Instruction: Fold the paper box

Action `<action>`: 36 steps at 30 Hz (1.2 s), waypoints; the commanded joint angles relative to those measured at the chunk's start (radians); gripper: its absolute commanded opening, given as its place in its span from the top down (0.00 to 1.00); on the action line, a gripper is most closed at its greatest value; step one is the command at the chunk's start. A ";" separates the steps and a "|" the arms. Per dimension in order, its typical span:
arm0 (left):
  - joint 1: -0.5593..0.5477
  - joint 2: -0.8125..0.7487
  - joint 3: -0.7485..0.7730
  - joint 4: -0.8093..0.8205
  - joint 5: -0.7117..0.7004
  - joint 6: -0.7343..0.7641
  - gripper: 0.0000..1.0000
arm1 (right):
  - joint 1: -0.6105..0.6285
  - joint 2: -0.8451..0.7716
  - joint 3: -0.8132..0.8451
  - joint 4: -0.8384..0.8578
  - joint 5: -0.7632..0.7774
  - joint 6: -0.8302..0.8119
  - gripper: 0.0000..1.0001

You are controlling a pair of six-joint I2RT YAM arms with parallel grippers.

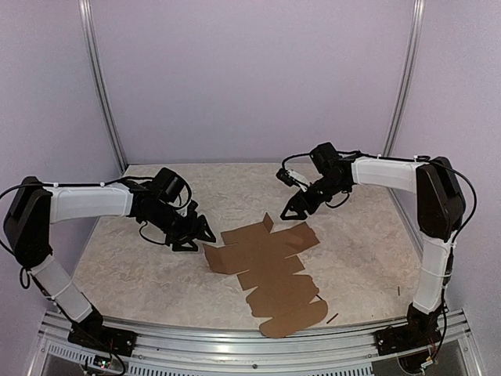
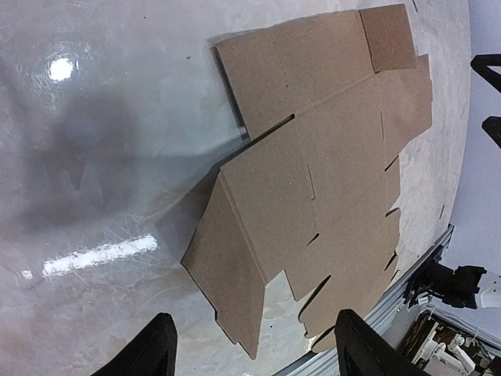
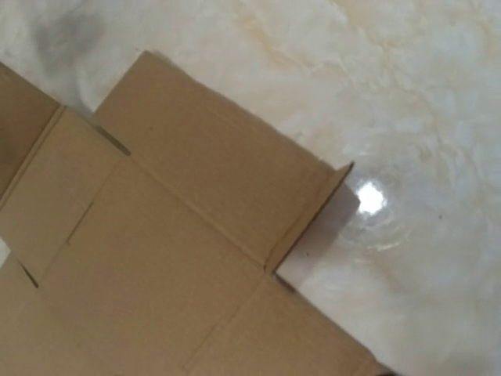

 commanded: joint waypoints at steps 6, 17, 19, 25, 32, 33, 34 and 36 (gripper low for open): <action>-0.008 0.067 0.041 0.024 0.105 -0.032 0.42 | -0.002 -0.042 0.036 -0.115 0.015 -0.021 0.31; -0.004 0.227 0.192 -0.019 0.158 0.037 0.66 | -0.002 -0.070 0.085 -0.169 0.030 -0.047 0.30; -0.003 0.253 0.212 -0.033 0.166 0.043 0.66 | -0.003 -0.081 0.081 -0.177 0.031 -0.049 0.30; -0.002 0.289 0.222 -0.024 0.189 0.061 0.73 | -0.002 -0.112 0.060 -0.169 0.053 -0.062 0.30; -0.009 0.310 0.271 0.037 0.174 0.192 0.96 | -0.004 -0.103 0.118 -0.235 0.086 -0.147 0.29; -0.009 0.299 0.279 0.051 0.167 0.220 0.97 | -0.003 -0.097 0.133 -0.247 0.086 -0.161 0.29; -0.009 0.283 0.286 0.067 0.163 0.259 0.98 | -0.003 -0.090 0.150 -0.263 0.083 -0.175 0.27; -0.010 0.244 0.304 0.085 0.144 0.356 1.00 | -0.002 -0.075 0.193 -0.300 0.064 -0.205 0.25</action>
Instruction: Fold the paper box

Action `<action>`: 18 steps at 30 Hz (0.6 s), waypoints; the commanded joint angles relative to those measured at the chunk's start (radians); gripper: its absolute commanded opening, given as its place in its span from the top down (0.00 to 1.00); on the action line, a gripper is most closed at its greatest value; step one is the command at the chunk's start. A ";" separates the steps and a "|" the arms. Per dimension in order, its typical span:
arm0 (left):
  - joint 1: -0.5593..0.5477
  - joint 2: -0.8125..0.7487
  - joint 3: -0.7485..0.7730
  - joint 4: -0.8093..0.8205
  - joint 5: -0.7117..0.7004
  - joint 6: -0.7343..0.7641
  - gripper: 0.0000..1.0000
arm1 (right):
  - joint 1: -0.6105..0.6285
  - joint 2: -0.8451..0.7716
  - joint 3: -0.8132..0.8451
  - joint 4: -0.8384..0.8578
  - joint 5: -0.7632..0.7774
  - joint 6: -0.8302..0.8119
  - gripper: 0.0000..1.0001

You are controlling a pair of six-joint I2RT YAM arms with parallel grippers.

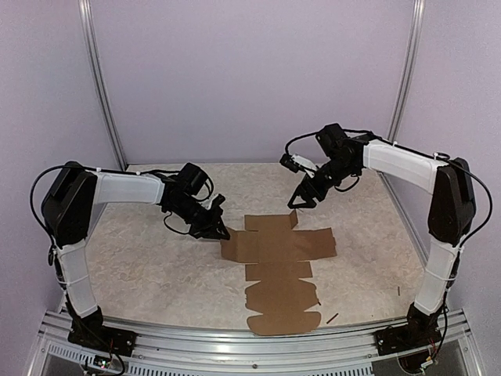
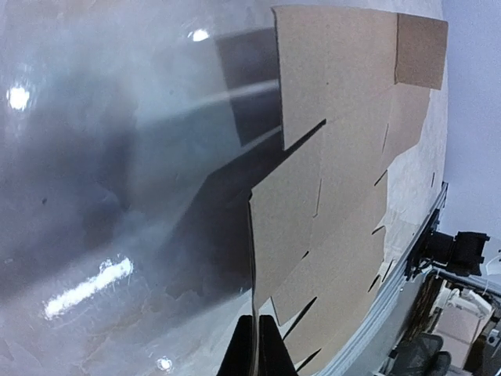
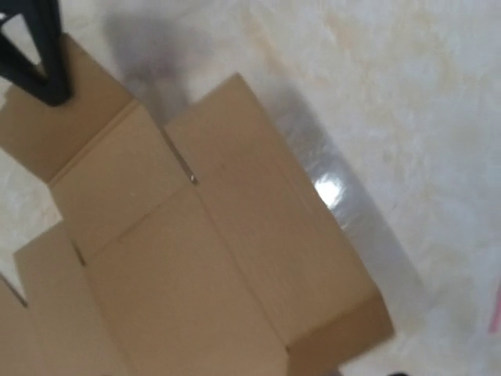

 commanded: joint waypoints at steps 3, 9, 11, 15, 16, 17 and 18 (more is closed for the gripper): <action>-0.010 -0.123 0.056 0.090 -0.045 0.311 1.00 | -0.002 0.046 0.150 -0.126 -0.016 -0.100 0.20; -0.059 -0.196 0.050 0.104 -0.030 0.498 1.00 | -0.002 0.107 0.264 -0.224 -0.076 -0.145 0.19; -0.075 -0.217 0.043 0.114 -0.041 0.526 1.00 | -0.002 0.110 0.261 -0.226 -0.077 -0.150 0.20; -0.091 -0.244 0.034 0.121 -0.067 0.553 1.00 | -0.001 0.123 0.273 -0.261 -0.070 -0.178 0.26; -0.093 -0.247 0.033 0.120 -0.073 0.568 1.00 | -0.001 0.124 0.275 -0.271 -0.070 -0.186 0.29; -0.093 -0.251 0.033 0.119 -0.080 0.574 1.00 | -0.001 0.123 0.277 -0.280 -0.073 -0.192 0.32; -0.093 -0.253 0.033 0.117 -0.089 0.578 1.00 | -0.003 0.121 0.277 -0.289 -0.074 -0.199 0.36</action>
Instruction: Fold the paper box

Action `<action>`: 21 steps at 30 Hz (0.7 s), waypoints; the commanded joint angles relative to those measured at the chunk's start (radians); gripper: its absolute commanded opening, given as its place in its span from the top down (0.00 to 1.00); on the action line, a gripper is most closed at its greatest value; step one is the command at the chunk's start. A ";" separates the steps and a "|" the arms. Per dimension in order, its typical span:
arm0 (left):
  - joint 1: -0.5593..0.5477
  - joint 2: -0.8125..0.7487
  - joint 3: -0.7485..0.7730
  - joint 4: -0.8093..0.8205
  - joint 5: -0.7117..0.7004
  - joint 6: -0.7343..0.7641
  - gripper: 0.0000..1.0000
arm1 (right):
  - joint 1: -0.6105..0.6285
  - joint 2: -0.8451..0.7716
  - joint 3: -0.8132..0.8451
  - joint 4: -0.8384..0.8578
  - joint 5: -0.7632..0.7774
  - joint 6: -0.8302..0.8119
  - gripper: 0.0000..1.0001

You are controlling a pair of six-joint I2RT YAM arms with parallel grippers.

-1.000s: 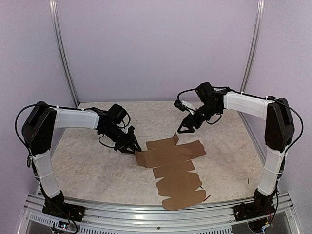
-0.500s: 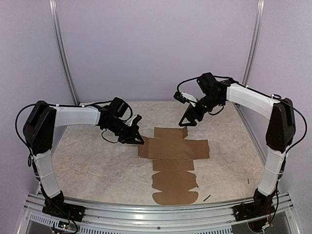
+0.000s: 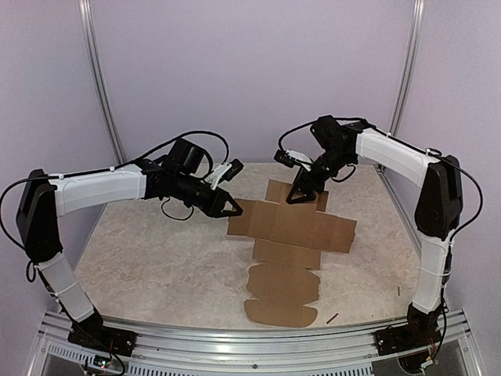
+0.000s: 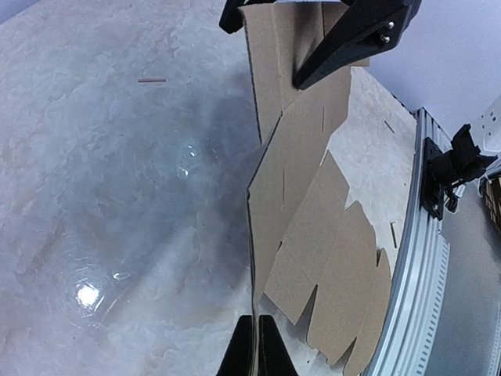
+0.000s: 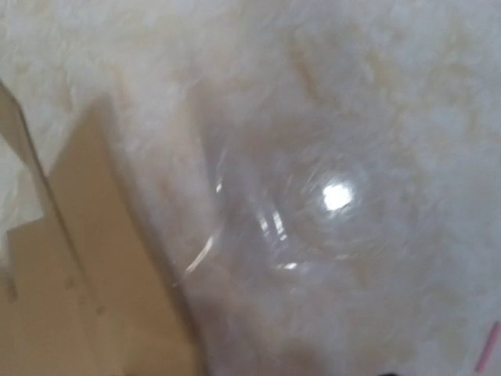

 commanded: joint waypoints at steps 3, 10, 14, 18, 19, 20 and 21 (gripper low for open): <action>0.002 -0.030 0.011 0.002 -0.062 0.085 1.00 | -0.002 0.008 0.029 -0.099 -0.021 -0.054 0.48; 0.000 -0.019 0.029 -0.017 -0.085 0.095 1.00 | -0.002 -0.014 0.019 -0.119 -0.025 -0.069 0.74; -0.001 -0.015 0.033 -0.026 -0.091 0.099 1.00 | -0.002 -0.026 0.019 -0.098 -0.005 -0.049 0.84; -0.001 -0.008 0.029 -0.031 -0.101 0.105 1.00 | -0.001 -0.040 0.014 -0.062 0.043 -0.017 0.94; 0.000 -0.007 0.026 -0.029 -0.104 0.107 1.00 | -0.002 -0.042 0.014 -0.058 0.051 -0.012 0.94; 0.001 -0.004 0.025 -0.025 -0.108 0.107 1.00 | -0.001 -0.044 0.012 -0.055 0.055 -0.009 0.94; 0.002 -0.003 0.020 -0.021 -0.110 0.108 1.00 | 0.000 -0.048 0.010 -0.051 0.057 -0.007 0.94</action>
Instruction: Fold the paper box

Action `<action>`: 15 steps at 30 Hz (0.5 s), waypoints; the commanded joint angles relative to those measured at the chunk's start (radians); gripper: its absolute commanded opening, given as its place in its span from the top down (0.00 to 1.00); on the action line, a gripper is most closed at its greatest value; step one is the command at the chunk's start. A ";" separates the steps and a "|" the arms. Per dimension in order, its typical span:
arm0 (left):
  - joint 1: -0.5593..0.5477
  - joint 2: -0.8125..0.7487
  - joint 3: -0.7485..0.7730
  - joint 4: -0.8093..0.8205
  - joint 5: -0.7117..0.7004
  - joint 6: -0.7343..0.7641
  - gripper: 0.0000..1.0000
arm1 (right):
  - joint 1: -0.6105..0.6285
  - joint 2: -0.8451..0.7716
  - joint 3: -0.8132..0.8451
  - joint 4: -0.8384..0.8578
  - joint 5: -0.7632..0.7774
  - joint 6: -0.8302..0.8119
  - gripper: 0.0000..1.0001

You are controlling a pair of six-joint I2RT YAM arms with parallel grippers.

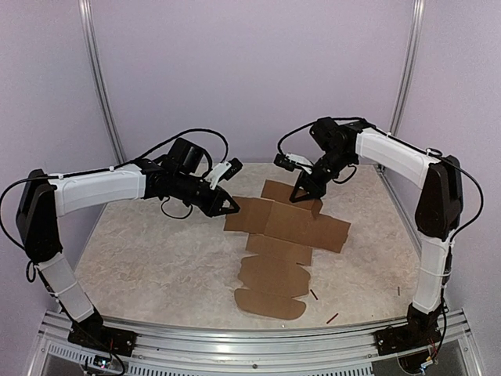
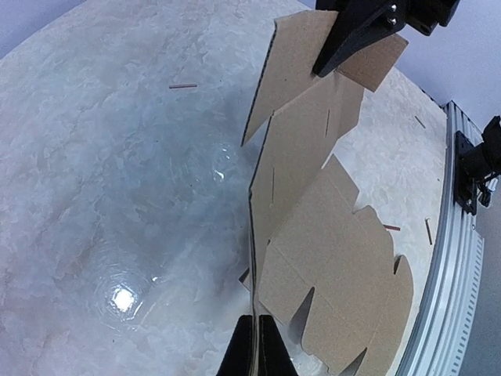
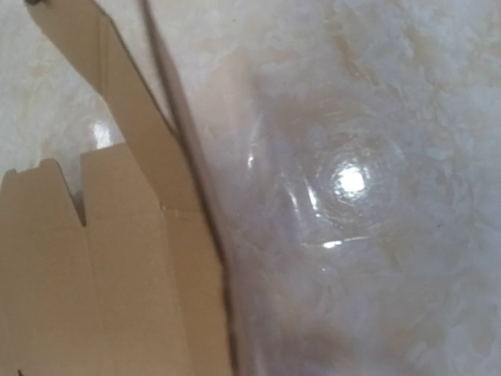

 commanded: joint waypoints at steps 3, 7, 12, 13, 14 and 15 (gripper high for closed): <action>0.005 0.003 0.003 0.003 -0.020 0.025 1.00 | -0.003 -0.058 -0.006 0.033 0.060 0.038 0.98; 0.017 0.005 -0.016 0.029 -0.008 0.029 1.00 | -0.003 -0.068 -0.018 0.034 0.052 0.041 1.00; 0.027 0.000 -0.031 0.048 -0.061 0.013 0.74 | -0.003 -0.076 -0.025 0.028 0.035 0.048 1.00; 0.027 -0.010 -0.049 0.059 -0.077 0.003 0.65 | -0.005 -0.075 -0.023 0.028 0.036 0.051 1.00; 0.027 -0.030 -0.076 0.081 -0.089 -0.003 0.58 | -0.005 -0.077 -0.023 0.027 0.036 0.053 1.00; 0.029 -0.050 -0.121 0.111 -0.098 -0.021 0.47 | -0.007 -0.080 -0.024 0.028 0.038 0.055 1.00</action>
